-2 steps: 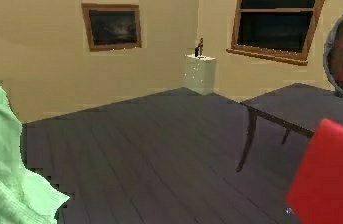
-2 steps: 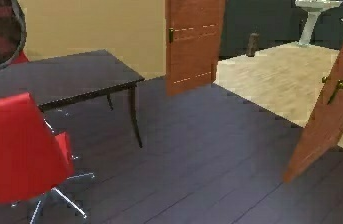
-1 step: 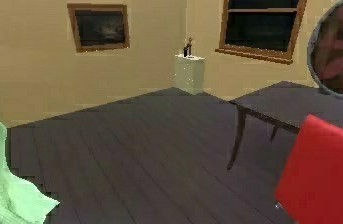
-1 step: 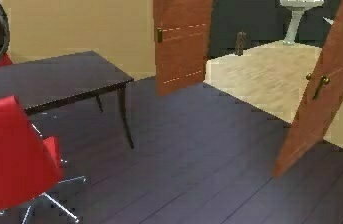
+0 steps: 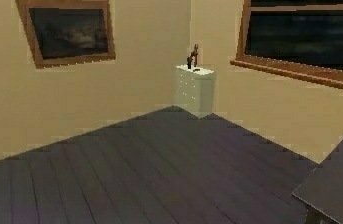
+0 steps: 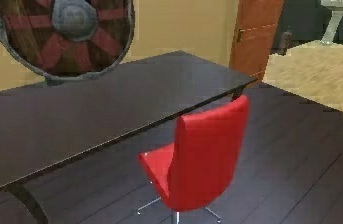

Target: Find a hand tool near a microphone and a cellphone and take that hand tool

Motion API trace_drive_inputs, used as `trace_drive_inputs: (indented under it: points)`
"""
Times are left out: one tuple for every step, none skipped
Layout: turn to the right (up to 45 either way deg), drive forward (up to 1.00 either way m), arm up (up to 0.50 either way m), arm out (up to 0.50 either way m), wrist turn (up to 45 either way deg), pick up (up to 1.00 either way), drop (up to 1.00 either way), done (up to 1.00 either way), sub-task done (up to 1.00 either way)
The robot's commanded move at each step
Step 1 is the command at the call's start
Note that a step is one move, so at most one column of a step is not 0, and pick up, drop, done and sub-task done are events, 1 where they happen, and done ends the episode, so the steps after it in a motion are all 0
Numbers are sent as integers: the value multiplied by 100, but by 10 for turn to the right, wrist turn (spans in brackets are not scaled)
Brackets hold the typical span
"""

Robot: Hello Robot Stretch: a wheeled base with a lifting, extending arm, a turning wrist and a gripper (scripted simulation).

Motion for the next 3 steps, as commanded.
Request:
trace_drive_inputs:
  points:
    - [30, 0, 0, 0, 0, 0, 0, 0, 0]
    - [390, 0, 0, 0, 0, 0, 0, 0, 0]
    - [0, 5, 0, 0, 0, 0, 0, 0, 0]
